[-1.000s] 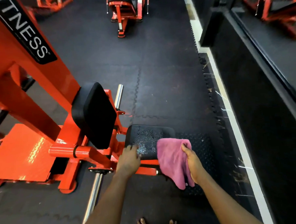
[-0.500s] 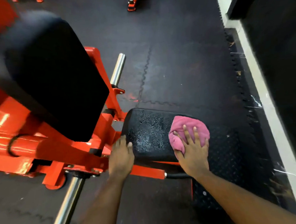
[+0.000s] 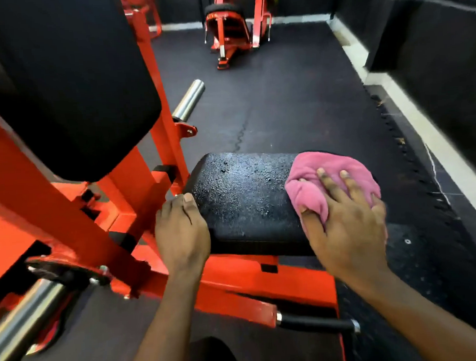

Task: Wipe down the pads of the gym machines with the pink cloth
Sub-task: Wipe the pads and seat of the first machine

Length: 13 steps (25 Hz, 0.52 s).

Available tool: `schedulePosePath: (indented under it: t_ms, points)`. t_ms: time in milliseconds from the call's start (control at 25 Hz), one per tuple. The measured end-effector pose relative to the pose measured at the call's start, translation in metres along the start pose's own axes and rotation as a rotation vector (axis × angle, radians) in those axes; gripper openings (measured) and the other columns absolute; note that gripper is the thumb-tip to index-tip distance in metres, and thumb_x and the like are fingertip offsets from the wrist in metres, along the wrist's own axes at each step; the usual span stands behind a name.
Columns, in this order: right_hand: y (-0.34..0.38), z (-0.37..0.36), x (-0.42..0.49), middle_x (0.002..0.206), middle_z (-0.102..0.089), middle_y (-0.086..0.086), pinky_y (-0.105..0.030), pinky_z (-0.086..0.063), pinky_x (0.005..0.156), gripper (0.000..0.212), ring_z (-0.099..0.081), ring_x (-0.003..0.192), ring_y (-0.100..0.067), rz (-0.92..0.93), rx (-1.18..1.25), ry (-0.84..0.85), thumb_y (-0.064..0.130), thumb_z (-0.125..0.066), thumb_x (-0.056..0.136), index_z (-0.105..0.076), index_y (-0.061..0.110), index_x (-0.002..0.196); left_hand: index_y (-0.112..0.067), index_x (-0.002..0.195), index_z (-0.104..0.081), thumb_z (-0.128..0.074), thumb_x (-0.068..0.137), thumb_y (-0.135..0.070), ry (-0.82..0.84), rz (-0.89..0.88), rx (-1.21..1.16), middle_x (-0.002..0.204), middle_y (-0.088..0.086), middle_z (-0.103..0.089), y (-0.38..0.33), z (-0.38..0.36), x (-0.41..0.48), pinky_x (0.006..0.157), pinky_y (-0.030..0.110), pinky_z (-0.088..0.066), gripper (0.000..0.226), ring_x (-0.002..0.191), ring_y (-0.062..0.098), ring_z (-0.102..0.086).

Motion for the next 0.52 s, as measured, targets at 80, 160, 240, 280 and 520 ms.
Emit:
schedulePosePath:
  t_ms: [80,160,240,280,520]
  points:
    - [0.000,0.001,-0.003,0.155,-0.045,0.009,-0.057,-0.030,0.107,0.066,-0.033,0.149,-0.024,-0.012,-0.066,-0.002,0.063,-0.025,0.089,-0.056,0.034,0.140,0.002,0.095,-0.067,-0.021,0.100,-0.034,-0.049,-0.036,-0.010,0.100,0.026,-0.066,0.000,-0.001,-0.003,0.088,0.049,-0.041,0.059,0.094,0.043,-0.057]
    - [0.001,0.005,-0.002,0.159,-0.040,0.011,-0.058,-0.029,0.107,0.066,-0.031,0.148,-0.024,-0.003,-0.129,0.072,0.068,-0.026,0.090,-0.051,0.038,0.142,0.001,0.096,-0.067,-0.022,0.103,-0.033,-0.025,-0.053,-0.021,0.103,0.028,-0.065,0.001,-0.001,-0.002,0.089,0.049,-0.041,0.057,0.097,0.044,-0.057]
    - [0.001,0.014,0.007,0.162,-0.033,0.011,-0.060,-0.028,0.108,0.064,-0.027,0.147,-0.025,0.016,-0.177,0.209,0.074,-0.033,0.090,-0.044,0.042,0.144,0.001,0.102,-0.065,-0.023,0.106,-0.033,0.038,-0.030,-0.031,0.110,0.027,-0.063,0.001,0.001,-0.001,0.092,0.049,-0.040,0.054,0.103,0.043,-0.055]
    - [0.000,0.017,0.012,0.163,-0.029,0.011,-0.062,-0.027,0.108,0.065,-0.023,0.148,-0.025,0.016,-0.190,0.274,0.077,-0.036,0.087,-0.041,0.046,0.144,0.001,0.106,-0.065,-0.023,0.106,-0.035,0.062,-0.019,-0.036,0.113,0.026,-0.063,0.000,0.004,-0.001,0.094,0.048,-0.040,0.055,0.106,0.042,-0.054]
    - [-0.004,0.007,0.024,0.168,0.003,0.016,-0.072,-0.017,0.114,0.069,0.006,0.156,-0.030,0.019,-0.155,0.405,0.084,-0.030,0.088,-0.014,0.061,0.151,0.001,0.105,-0.065,-0.018,0.104,-0.044,0.120,0.052,-0.114,0.119,0.025,-0.061,-0.001,0.009,0.021,0.098,0.049,-0.040,0.064,0.111,0.044,-0.054]
Point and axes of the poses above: each hand's wrist, its own x-axis towards the middle knuckle, its own z-axis out of the back of the hand, y = z × x, the point moved 3 cm from there along x, towards the middle knuckle
